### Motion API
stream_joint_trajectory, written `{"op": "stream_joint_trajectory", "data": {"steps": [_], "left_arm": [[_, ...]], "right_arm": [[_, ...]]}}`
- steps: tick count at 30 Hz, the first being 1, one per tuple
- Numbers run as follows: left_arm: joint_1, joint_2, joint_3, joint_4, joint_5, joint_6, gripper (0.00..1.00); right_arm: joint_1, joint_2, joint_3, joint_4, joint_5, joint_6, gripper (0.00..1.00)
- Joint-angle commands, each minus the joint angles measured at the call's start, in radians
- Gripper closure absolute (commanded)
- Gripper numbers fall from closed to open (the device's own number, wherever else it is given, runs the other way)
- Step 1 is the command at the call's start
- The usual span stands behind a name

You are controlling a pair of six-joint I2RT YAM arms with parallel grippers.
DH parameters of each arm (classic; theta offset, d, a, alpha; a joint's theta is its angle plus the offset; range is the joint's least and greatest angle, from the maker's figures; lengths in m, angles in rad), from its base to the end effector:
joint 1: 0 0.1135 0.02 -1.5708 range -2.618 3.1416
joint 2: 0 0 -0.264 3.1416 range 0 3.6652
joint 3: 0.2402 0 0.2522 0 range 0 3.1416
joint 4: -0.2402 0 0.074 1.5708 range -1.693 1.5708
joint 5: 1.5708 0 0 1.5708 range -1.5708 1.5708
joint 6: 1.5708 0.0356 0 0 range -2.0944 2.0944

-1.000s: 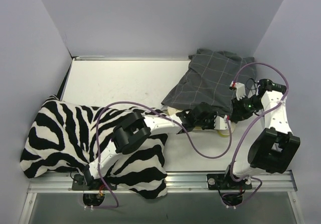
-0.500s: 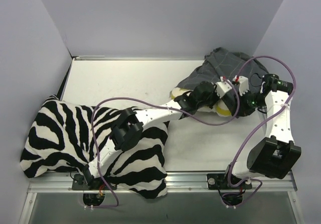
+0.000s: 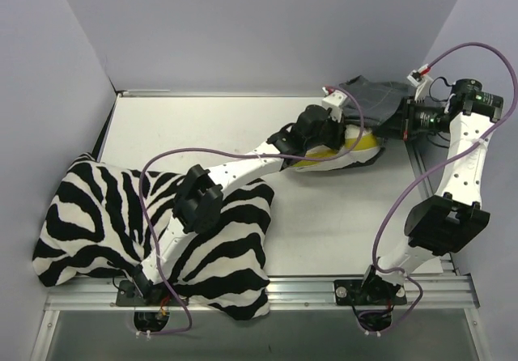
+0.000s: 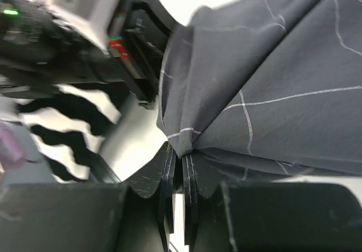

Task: Put the pillow into the pillowcase

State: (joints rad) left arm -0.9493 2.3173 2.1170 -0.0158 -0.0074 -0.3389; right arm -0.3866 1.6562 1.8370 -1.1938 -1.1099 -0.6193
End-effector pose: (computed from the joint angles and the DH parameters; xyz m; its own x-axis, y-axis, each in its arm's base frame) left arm 0.3253 -0.4538 0.2939 -0.3866 -0.0311 -0.9217 0.7213 0.6126 -0.3232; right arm 0.3086 -0.0912 0.4034 -0.4823 -0.0824 -0.8721 -0.6771 0.6667 0.3115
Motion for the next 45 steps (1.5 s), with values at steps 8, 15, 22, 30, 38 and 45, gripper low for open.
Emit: {"op": "stream_joint_trajectory", "data": {"steps": [8, 15, 22, 30, 38, 45], "left_arm": [[0.073, -0.205, 0.0, 0.313, 0.325, -0.463, 1.0], [0.047, -0.338, -0.207, 0.165, 0.149, -0.788, 1.0], [0.135, -0.4, -0.46, -0.021, 0.04, -0.763, 0.59], [0.377, -0.623, -0.73, 0.024, 0.219, -0.402, 0.03], [0.409, -0.665, -0.819, 0.083, 0.379, -0.317, 0.22], [0.35, -0.584, -0.758, -0.021, 0.406, -0.37, 0.25]], "right_arm": [[0.23, -0.272, 0.081, 0.211, -0.211, 0.505, 1.0], [0.417, -0.432, -0.082, 0.698, 0.068, 0.895, 1.0], [0.535, -0.244, -0.212, 0.651, 0.347, 0.767, 1.0], [0.581, 0.037, -0.148, 0.651, 0.479, 0.74, 1.0], [0.618, 0.136, 0.039, 0.599, 0.586, 0.712, 0.23], [0.624, 0.018, -0.106, 0.346, 0.829, 0.479, 0.48]]}}
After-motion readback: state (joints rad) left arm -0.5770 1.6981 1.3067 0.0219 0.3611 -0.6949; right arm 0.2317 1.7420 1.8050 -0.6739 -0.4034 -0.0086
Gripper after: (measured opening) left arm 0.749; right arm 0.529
